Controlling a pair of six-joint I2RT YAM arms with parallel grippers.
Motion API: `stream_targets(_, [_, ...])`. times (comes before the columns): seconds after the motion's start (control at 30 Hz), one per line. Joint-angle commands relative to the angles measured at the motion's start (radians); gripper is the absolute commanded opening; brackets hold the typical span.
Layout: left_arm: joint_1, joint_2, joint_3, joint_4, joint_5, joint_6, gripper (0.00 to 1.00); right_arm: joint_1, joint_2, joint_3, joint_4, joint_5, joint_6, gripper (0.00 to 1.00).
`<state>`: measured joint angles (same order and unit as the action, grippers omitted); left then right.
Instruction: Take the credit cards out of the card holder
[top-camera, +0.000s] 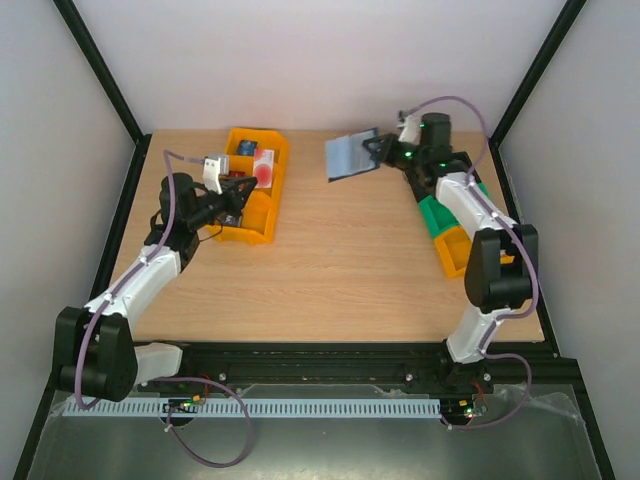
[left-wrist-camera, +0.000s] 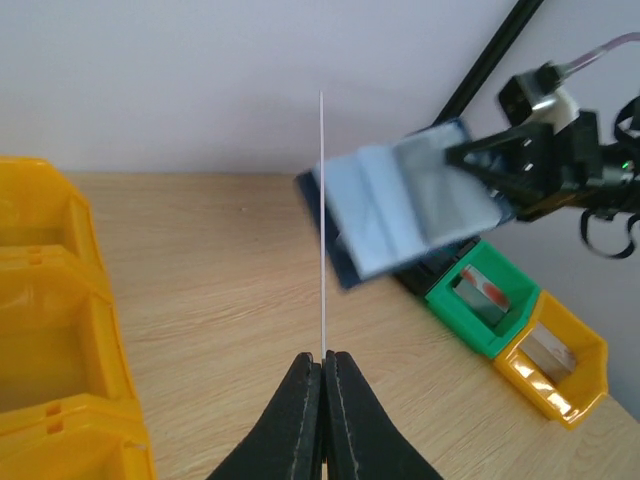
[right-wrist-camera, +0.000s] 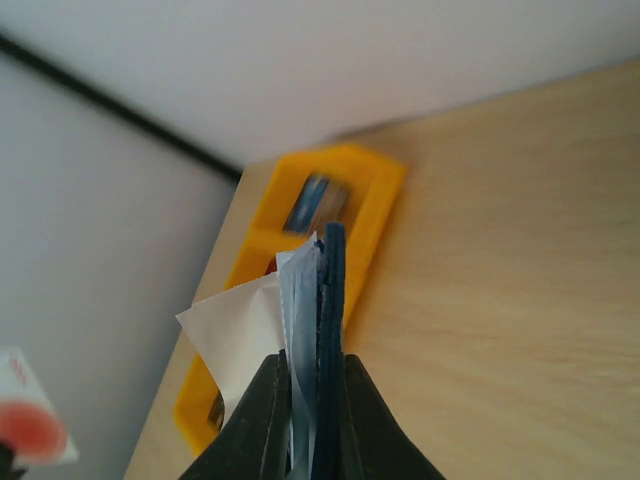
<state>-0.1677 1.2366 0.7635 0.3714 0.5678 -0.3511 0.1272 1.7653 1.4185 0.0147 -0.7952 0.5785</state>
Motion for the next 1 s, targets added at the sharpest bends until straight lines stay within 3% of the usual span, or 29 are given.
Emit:
stream_targets(0.0, [-0.014, 0.017, 0.029, 0.14, 0.064, -0.027, 0.02, 0.146, 0.06, 0.004, -0.089, -0.148, -0.122, 0.02])
stream_targets(0.13, [-0.025, 0.021, 0.01, 0.19, 0.057, -0.082, 0.02, 0.261, 0.129, -0.026, -0.143, -0.182, -0.184, 0.02])
stream_targets(0.23, [-0.029, 0.02, -0.012, 0.228, 0.041, -0.16, 0.02, 0.305, 0.156, -0.084, -0.089, -0.168, -0.158, 0.02])
stream_targets(0.53, [-0.074, -0.036, -0.059, 0.24, -0.017, -0.181, 0.02, 0.324, 0.209, -0.222, -0.077, -0.102, -0.101, 0.02])
stream_targets(0.63, [-0.08, -0.061, -0.076, 0.222, -0.026, -0.174, 0.02, 0.322, 0.211, -0.197, -0.223, 0.079, -0.099, 0.24])
stream_targets(0.83, [-0.094, -0.092, -0.093, 0.233, -0.033, -0.165, 0.02, 0.258, 0.09, -0.2, -0.366, 0.352, -0.052, 0.49])
stream_targets(0.97, [-0.111, -0.112, -0.102, 0.286, -0.023, -0.171, 0.02, 0.241, -0.054, -0.149, -0.422, 0.448, -0.155, 0.64])
